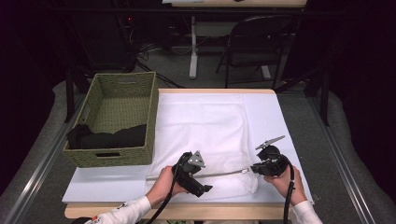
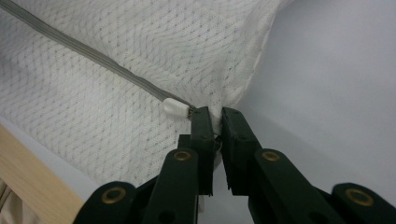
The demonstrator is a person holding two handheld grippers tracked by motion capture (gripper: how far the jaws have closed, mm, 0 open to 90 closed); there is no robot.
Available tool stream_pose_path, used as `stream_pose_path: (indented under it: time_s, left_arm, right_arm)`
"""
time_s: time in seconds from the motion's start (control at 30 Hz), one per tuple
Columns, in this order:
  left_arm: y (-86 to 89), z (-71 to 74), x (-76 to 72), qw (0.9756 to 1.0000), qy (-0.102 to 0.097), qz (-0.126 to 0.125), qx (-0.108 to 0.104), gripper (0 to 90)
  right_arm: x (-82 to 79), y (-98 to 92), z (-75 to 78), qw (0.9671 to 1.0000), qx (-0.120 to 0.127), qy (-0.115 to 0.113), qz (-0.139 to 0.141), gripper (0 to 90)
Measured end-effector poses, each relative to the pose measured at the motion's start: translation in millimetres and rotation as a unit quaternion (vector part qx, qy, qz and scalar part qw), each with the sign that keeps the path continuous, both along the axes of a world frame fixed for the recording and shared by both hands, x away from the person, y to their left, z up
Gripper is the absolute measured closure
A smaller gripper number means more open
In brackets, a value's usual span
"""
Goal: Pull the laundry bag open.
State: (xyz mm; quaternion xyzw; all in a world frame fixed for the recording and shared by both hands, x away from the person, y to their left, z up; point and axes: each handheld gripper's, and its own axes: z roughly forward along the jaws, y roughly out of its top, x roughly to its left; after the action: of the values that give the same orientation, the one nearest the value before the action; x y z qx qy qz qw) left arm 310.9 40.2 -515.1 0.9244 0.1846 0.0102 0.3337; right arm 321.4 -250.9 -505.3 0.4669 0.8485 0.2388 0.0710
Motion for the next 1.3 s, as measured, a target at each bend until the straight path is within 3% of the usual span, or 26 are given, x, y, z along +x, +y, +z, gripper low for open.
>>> stream_pose_path:
  time_s: [0.17, 0.33, 0.4, 0.8, 1.0, 1.07, 1.1, 1.3]
  left_arm:
    - [-8.5, -1.5, 3.6, 0.9999, 0.008, -0.005, -0.010, 15.0]
    - [-21.6, -1.8, 6.5, 0.9999, 0.005, -0.011, 0.001, 16.1]
    - [-26.6, -4.1, 7.6, 0.9998, 0.009, -0.017, -0.007, 16.4]
    - [-52.9, -11.9, 10.1, 0.9995, 0.008, -0.030, -0.002, 18.6]
    - [-64.1, -13.2, 10.0, 0.9992, 0.007, -0.039, -0.007, 28.5]
    - [-67.2, -12.1, 9.7, 0.9992, 0.001, -0.040, 0.001, 31.1]
    - [-69.3, -13.5, 10.3, 0.9990, 0.006, -0.044, -0.009, 32.3]
    - [-79.4, -15.2, 10.3, 0.9987, 0.013, -0.048, -0.014, 44.0]
  right_arm:
    - [-0.3, 0.4, 0.9, 1.0000, 0.003, 0.001, 0.001, 84.2]
    - [-1.6, 1.9, 2.0, 1.0000, 0.001, -0.004, 0.002, 84.2]
    - [-1.3, 1.6, 2.0, 0.9999, -0.001, -0.007, 0.009, 84.3]
    - [-2.9, 3.4, 3.2, 0.9999, 0.001, -0.008, 0.007, 84.3]
    - [-3.0, 3.0, 3.9, 0.9999, -0.004, -0.012, 0.012, 84.4]
    - [-3.2, 3.1, 4.1, 0.9998, -0.004, -0.012, 0.013, 84.4]
    - [-3.2, 3.0, 4.1, 0.9998, -0.003, -0.012, 0.014, 84.4]
    - [-3.7, 3.4, 4.9, 0.9997, -0.007, -0.015, 0.016, 84.4]
